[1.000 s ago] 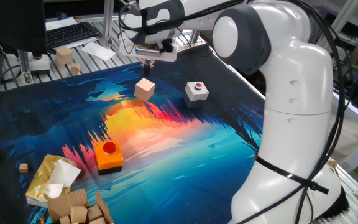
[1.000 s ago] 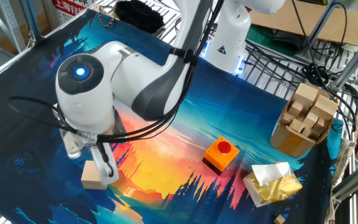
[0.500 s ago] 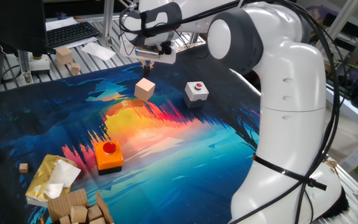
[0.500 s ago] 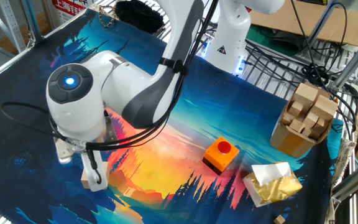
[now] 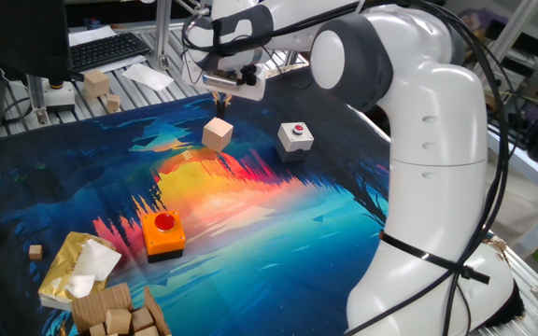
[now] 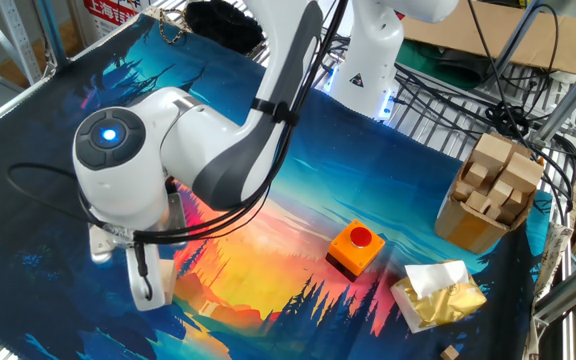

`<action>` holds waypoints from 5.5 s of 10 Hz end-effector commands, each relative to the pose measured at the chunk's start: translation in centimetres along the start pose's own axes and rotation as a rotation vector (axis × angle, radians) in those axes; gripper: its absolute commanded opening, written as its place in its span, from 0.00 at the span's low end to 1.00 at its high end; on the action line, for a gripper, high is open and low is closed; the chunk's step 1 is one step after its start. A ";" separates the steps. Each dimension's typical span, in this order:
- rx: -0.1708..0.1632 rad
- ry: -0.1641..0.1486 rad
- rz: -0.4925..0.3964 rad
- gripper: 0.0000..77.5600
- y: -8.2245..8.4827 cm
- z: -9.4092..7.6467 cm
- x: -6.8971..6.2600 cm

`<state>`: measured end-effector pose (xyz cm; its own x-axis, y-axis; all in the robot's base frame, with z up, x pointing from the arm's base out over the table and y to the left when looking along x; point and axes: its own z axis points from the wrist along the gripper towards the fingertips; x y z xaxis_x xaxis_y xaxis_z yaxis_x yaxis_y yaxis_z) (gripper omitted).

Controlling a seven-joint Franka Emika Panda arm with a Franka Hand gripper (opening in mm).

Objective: Pick up one small block

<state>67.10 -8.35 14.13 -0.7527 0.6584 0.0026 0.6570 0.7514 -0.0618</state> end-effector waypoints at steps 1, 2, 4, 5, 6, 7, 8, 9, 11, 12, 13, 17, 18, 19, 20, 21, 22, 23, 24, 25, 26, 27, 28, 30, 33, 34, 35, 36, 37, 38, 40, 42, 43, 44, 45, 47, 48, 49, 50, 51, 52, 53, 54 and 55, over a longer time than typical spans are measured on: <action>0.006 -0.007 0.099 0.00 -0.2 0.6 -0.1; 0.003 -0.003 0.116 0.00 -0.2 0.7 -0.1; 0.002 0.000 0.136 1.00 -0.2 0.7 -0.1; 0.002 0.000 0.136 1.00 -0.2 0.7 -0.1; 0.002 0.000 0.136 1.00 -0.2 0.7 -0.1; 0.002 0.000 0.136 1.00 -0.2 0.7 -0.1; 0.002 0.000 0.136 1.00 -0.2 0.7 -0.1; 0.002 0.000 0.136 1.00 -0.2 0.7 -0.1; 0.002 0.000 0.136 1.00 -0.2 0.7 -0.1; 0.002 0.000 0.136 1.00 -0.2 0.7 -0.1; 0.002 0.000 0.136 1.00 -0.2 0.7 -0.1; 0.002 0.000 0.136 1.00 -0.2 0.7 -0.1; 0.002 0.000 0.136 1.00 -0.2 0.7 -0.1; -0.010 -0.004 0.262 1.00 -0.3 3.0 -0.5; -0.012 -0.004 0.263 1.00 -0.3 3.1 -0.5; -0.012 -0.004 0.263 1.00 -0.2 3.1 -0.6; -0.013 -0.008 0.263 1.00 -0.2 3.4 -0.7; -0.013 -0.007 0.264 1.00 -0.2 3.4 -0.7; -0.013 -0.007 0.264 1.00 -0.2 3.4 -0.7; -0.014 -0.006 0.264 1.00 -0.2 3.5 -0.7; -0.014 -0.006 0.263 1.00 -0.2 3.5 -0.7; -0.016 -0.005 0.263 1.00 -0.3 3.7 -0.7; -0.017 -0.006 0.262 1.00 -0.3 3.9 -0.7; -0.016 -0.007 0.257 1.00 -0.3 4.0 -0.7; -0.036 -0.019 0.262 1.00 -0.3 4.0 -0.7; -0.035 -0.019 0.279 1.00 -0.3 4.0 -0.7; -0.035 -0.019 0.287 1.00 -0.3 4.0 -0.6; -0.035 -0.019 0.287 0.02 -0.3 4.0 -0.6; -0.035 -0.019 0.287 0.02 -0.3 4.0 -0.6; -0.035 -0.019 0.287 0.02 -0.3 4.0 -0.6; -0.035 -0.019 0.287 0.02 -0.3 4.0 -0.6; -0.035 -0.019 0.287 0.02 -0.3 4.0 -0.6; -0.035 -0.019 0.287 0.02 -0.3 4.0 -0.6; -0.035 -0.019 0.287 0.02 -0.3 4.0 -0.6; -0.035 -0.019 0.287 0.02 -0.3 4.0 -0.6; -0.035 -0.019 0.287 0.02 -0.3 4.0 -0.6; -0.035 -0.019 0.287 0.02 -0.3 4.0 -0.6; -0.010 0.002 -0.018 0.02 3.7 -5.1 3.6; -0.010 0.000 -0.076 0.02 4.3 -6.2 5.2; -0.010 0.000 -0.093 0.02 4.5 -6.5 5.7; -0.010 -0.001 -0.169 0.02 5.2 -7.8 8.1; -0.014 -0.008 -0.248 0.02 5.4 -8.4 9.2; -0.016 -0.009 -0.269 0.02 5.4 -8.5 9.5; -0.038 0.006 -0.412 0.02 5.3 -9.1 10.9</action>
<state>66.28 -5.56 13.81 -0.6712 0.7412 -0.0122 0.7411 0.6705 -0.0361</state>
